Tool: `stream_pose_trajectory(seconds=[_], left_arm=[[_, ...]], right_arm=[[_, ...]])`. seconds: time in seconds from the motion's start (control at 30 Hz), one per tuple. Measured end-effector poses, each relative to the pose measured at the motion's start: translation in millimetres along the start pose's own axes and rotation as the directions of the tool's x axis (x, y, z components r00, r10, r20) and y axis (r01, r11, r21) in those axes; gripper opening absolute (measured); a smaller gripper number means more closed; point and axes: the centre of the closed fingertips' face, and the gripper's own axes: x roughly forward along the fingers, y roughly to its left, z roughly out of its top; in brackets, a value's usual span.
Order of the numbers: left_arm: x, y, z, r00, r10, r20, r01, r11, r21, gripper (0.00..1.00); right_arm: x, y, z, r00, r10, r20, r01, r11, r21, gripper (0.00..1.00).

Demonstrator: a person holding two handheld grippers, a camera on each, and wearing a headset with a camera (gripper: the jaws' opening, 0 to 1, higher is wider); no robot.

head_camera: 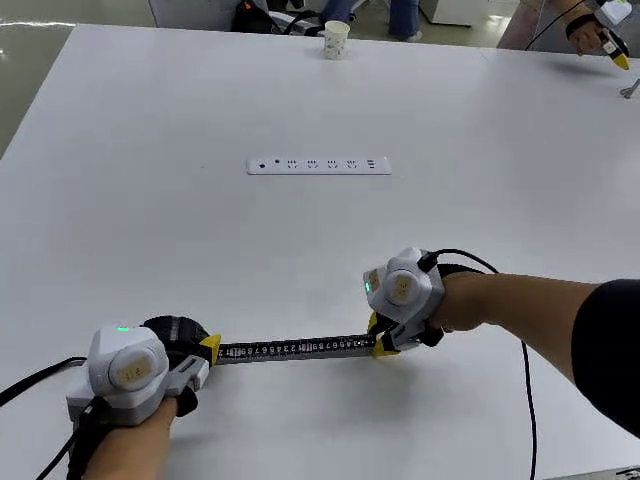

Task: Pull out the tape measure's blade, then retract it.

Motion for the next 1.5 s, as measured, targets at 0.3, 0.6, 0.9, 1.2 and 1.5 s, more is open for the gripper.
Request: stream_pose_trajectory(seconds=[0.3, 0.6, 0.9, 1.2, 1.5], left_arm=[[0.4, 0.6, -1.2, 0.9996, -0.016, -0.022, 0.016, 1.000, 0.026, 0.59], [0.5, 1.3, -1.8, 0.9994, -0.019, -0.028, 0.020, 1.000, 0.022, 0.60], [0.1, 0.4, -2.0, 0.9993, -0.023, -0.030, 0.023, 1.000, 0.015, 0.61], [0.1, 0.8, -2.2, 0.9991, -0.026, -0.035, 0.026, 1.000, 0.013, 0.61], [0.5, 0.9, -2.1, 0.9987, -0.028, -0.042, 0.028, 1.000, 0.006, 0.61]], right_arm=[[-1.4, 0.8, 0.9, 0.9999, 0.001, 0.013, -0.001, 1.000, 0.004, 0.09], [-0.9, 0.6, 1.2, 0.9999, 0.002, 0.011, -0.003, 1.000, 0.008, 0.10], [-0.1, -1.0, 2.3, 0.9996, -0.007, 0.026, 0.006, 0.998, 0.057, 0.10], [-0.1, 0.1, 4.9, 0.9998, -0.006, 0.021, 0.005, 0.998, 0.056, 0.10], [1.3, -0.3, 7.6, 0.9999, -0.003, 0.014, 0.002, 0.998, 0.058, 0.10]])
